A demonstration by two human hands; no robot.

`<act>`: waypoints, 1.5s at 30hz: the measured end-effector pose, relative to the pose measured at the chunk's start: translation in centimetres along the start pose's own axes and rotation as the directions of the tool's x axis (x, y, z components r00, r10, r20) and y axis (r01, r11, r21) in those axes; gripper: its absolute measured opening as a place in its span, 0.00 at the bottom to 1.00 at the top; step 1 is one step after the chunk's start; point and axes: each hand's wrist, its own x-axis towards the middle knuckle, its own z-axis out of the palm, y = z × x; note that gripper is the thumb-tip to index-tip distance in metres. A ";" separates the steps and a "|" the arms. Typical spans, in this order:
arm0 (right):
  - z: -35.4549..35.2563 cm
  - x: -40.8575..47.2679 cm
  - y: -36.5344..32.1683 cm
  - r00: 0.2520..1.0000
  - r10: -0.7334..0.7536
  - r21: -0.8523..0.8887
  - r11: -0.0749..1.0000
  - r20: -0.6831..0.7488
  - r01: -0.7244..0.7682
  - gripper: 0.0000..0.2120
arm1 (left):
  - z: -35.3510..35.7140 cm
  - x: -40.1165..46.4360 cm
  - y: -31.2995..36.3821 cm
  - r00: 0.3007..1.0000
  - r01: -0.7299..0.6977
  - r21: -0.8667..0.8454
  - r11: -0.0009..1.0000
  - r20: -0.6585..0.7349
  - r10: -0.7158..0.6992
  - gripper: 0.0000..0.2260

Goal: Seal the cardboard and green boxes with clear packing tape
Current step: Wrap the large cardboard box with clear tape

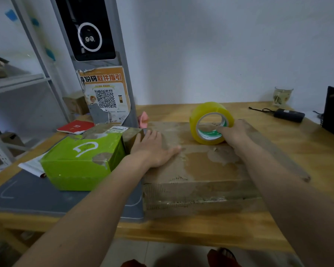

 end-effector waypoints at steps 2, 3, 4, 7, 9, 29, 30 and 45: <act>0.5 0.2 0.2 1.000 -0.016 -0.030 0.999 -0.017 0.016 0.05 | -0.1 0.2 2.1 0.998 -0.055 0.013 0.998 0.041 0.054 0.47; 0.7 0.2 0.2 0.999 -0.031 -0.044 0.999 -0.021 0.030 0.06 | -0.1 0.4 3.1 0.996 -0.071 -0.006 0.997 0.059 0.071 0.48; 0.9 0.4 0.4 0.999 -0.046 -0.053 0.998 -0.018 0.045 0.08 | 0.0 0.6 3.9 0.994 -0.078 -0.037 0.996 0.069 0.080 0.49; 1.3 0.5 0.5 0.997 -0.071 -0.078 0.994 0.016 0.073 0.14 | 0.6 1.3 4.7 0.995 -0.098 -0.217 0.971 -0.013 0.098 0.50; 1.4 0.4 0.4 0.995 -0.086 -0.101 0.991 0.041 0.089 0.15 | 1.0 1.4 4.7 0.993 -0.110 -0.311 0.944 -0.063 0.095 0.53; -6.4 1.8 2.2 0.988 0.035 -0.138 0.989 -0.153 -0.057 0.10 | 0.5 0.7 5.3 0.989 -0.112 0.003 0.994 0.097 0.111 0.51; -6.4 1.8 2.2 0.989 0.023 -0.121 0.992 -0.148 -0.041 0.10 | 0.3 0.9 5.4 0.991 -0.079 -0.016 0.997 0.107 0.080 0.53; -4.7 2.0 2.2 0.991 -0.101 -0.221 0.972 -0.093 0.078 0.14 | 1.6 3.1 11.8 0.974 -0.190 -0.042 0.981 0.116 0.194 0.52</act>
